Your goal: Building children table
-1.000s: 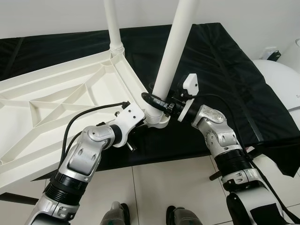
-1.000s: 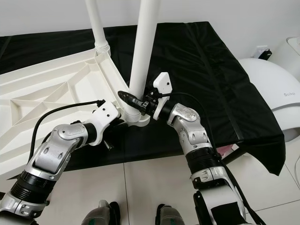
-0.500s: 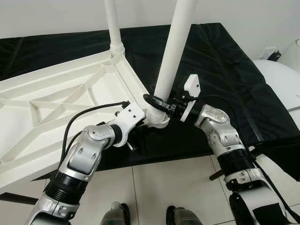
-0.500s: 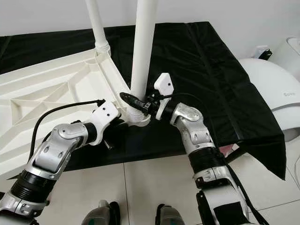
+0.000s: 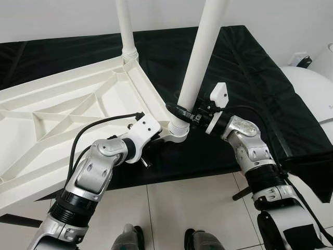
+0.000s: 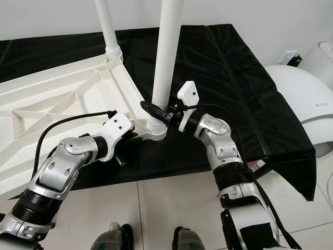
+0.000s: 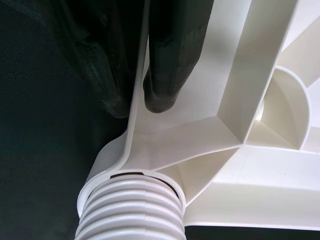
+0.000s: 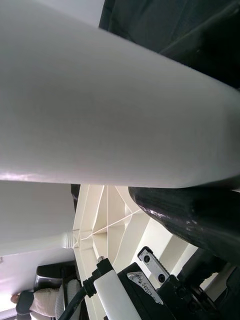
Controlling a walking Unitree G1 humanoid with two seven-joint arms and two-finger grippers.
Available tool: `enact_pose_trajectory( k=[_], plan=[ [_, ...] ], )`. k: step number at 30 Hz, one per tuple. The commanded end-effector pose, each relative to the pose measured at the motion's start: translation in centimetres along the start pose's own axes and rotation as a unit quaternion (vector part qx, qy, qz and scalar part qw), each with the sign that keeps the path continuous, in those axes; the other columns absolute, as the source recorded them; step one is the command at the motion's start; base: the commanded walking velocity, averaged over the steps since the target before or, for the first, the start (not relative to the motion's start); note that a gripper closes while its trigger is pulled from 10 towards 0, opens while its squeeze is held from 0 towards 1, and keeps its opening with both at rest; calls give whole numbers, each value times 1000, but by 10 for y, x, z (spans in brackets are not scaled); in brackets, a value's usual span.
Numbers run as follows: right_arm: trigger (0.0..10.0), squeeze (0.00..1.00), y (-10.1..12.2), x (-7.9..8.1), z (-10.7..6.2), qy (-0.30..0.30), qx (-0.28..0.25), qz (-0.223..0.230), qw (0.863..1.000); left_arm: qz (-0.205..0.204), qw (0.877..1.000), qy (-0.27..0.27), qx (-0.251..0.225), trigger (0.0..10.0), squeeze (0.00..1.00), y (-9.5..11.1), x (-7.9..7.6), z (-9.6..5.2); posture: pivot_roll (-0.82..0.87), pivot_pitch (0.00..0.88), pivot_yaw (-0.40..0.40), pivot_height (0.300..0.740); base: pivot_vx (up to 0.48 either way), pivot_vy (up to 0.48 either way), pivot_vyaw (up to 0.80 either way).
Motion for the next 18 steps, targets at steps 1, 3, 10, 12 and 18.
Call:
enact_pose_trajectory(
  k=[1,3,10,12,18],
  plan=[
    [10000,0,-11,1,-2,2,20,5,1000,-1,1000,14,9,10000,0,-2,3,-1,-71,174,13,740,0,0,0],
    [10000,0,-11,3,-1,6,21,5,1000,-1,1000,14,9,10000,0,-1,3,-1,-71,175,13,740,0,0,0],
    [10000,0,-14,5,0,21,31,4,999,-2,1000,14,6,10000,0,1,2,0,-74,177,11,740,0,0,0],
    [10000,0,-15,8,3,40,46,-1,998,-3,1000,15,4,10000,0,2,2,0,-73,181,7,740,0,0,0],
    [10000,0,-15,8,6,58,63,-16,996,-4,1000,15,3,10000,0,3,1,-1,-71,181,6,740,0,0,0]
  ],
)
Point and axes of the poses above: a point about 5 cm out from each wrist's last joint towards the gripper, its own z axis pointing out of the wrist towards the gripper, its own y axis along the axis of the wrist's last joint, x = y × z, the point moved 5 cm from there along z, pointing out of the wrist towards the gripper, and after that the axes turned 14 degrees about z, right-handed, at the moved point
